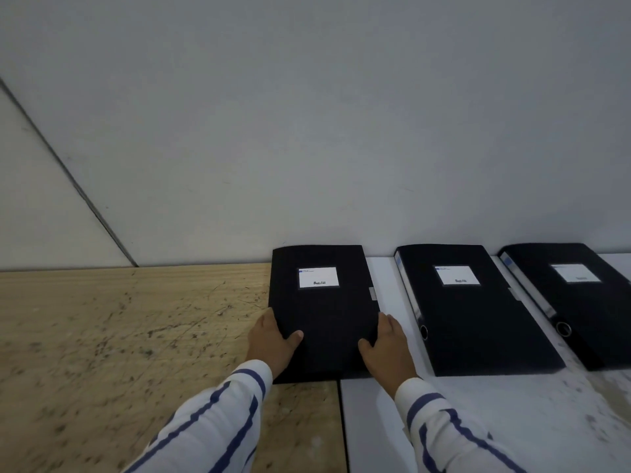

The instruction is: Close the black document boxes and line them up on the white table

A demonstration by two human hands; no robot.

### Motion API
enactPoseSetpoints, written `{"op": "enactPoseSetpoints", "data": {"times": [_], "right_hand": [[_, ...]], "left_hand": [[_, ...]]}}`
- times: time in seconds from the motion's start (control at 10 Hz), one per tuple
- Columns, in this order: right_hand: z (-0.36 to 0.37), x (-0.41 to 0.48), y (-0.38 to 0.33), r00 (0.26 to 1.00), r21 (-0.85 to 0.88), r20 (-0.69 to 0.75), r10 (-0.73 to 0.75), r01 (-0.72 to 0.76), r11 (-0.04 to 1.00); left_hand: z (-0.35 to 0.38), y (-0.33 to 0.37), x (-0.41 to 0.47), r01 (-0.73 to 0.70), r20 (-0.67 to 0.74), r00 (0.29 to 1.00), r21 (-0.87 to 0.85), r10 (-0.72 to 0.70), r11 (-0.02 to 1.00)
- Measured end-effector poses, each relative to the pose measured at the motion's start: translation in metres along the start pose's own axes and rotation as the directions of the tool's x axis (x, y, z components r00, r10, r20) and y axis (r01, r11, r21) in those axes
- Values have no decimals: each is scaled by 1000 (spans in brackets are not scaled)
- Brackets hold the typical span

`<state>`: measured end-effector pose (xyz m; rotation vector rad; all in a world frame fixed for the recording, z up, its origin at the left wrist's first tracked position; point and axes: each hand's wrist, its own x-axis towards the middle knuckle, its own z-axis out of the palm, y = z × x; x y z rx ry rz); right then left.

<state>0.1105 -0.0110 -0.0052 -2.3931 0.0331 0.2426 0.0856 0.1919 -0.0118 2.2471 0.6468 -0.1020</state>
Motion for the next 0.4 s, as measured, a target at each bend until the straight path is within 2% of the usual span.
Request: {"op": "enactPoseSetpoints", "data": {"times": [0.2, 0.4], "right_hand": [[-7, -19, -13, 989, -119, 39, -140, 144, 982], [-13, -42, -32, 969, -148, 21, -248, 248, 957]], "left_hand": [[2, 11, -37, -86, -28, 996, 112, 90, 990], [3, 22, -67, -220, -41, 972, 195, 232, 956]]}}
